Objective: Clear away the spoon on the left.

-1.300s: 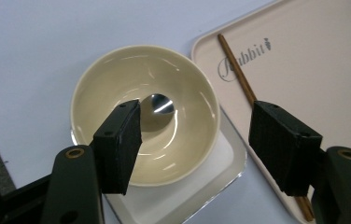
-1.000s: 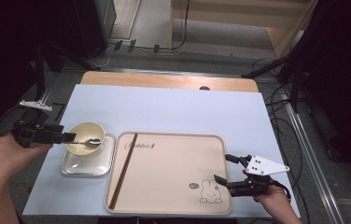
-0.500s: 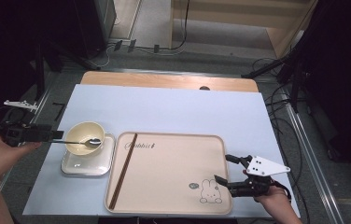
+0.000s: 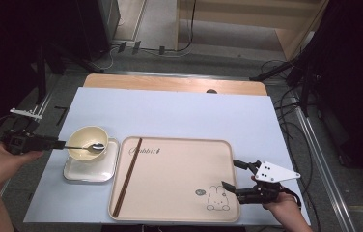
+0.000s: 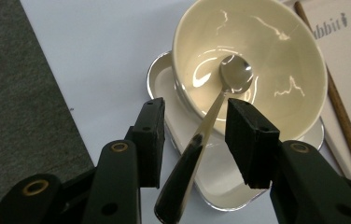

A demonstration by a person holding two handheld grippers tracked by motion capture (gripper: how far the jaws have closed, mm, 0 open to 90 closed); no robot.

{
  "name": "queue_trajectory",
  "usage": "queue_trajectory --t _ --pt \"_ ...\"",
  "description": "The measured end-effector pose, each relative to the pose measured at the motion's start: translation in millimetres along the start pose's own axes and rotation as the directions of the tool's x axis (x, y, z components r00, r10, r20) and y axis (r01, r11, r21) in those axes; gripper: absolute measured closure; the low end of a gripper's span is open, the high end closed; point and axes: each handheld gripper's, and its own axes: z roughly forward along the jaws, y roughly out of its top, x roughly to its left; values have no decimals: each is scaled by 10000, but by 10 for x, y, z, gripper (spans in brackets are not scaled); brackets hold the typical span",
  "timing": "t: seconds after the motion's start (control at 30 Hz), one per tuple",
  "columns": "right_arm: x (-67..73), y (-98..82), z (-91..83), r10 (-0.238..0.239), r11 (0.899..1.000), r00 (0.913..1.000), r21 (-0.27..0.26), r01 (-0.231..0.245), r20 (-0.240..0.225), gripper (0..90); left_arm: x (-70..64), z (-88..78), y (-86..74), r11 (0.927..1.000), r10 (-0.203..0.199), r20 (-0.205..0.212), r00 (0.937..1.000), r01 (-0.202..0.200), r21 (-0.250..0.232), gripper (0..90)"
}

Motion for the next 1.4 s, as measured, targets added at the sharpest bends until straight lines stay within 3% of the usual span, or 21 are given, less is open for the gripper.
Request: queue_trajectory --t 0.23,0.4,0.5,0.83,0.93,0.97,1.4 --pt "-1 -1 -1 14 10000 10000 4 -14 11 214 2 -22 -20 10000 71 86 9999 -71 -10 661" --pt "-1 0 0 35 10000 10000 2 -35 7 214 -15 3 -32 9991 179 191 9997 -186 368 661" --pt "-3 1 -1 46 10000 10000 -10 -46 12 214 -39 17 -36 9986 313 180 9993 -320 420 713" --pt "-6 2 -1 44 10000 10000 -26 -44 24 214 -39 47 -68 9972 -163 765 9969 106 744 828" --pt "-5 2 -1 44 10000 10000 -28 -44 22 214 -35 46 -72 9977 -225 838 9962 170 659 870" --pt "-5 3 -1 46 10000 10000 -34 -46 12 214 -41 24 -79 9992 -254 1054 9941 221 321 885" --pt "-8 5 -7 29 9999 10000 -105 -29 41 215 -70 -74 -65 9983 -575 1085 9924 577 10 895"
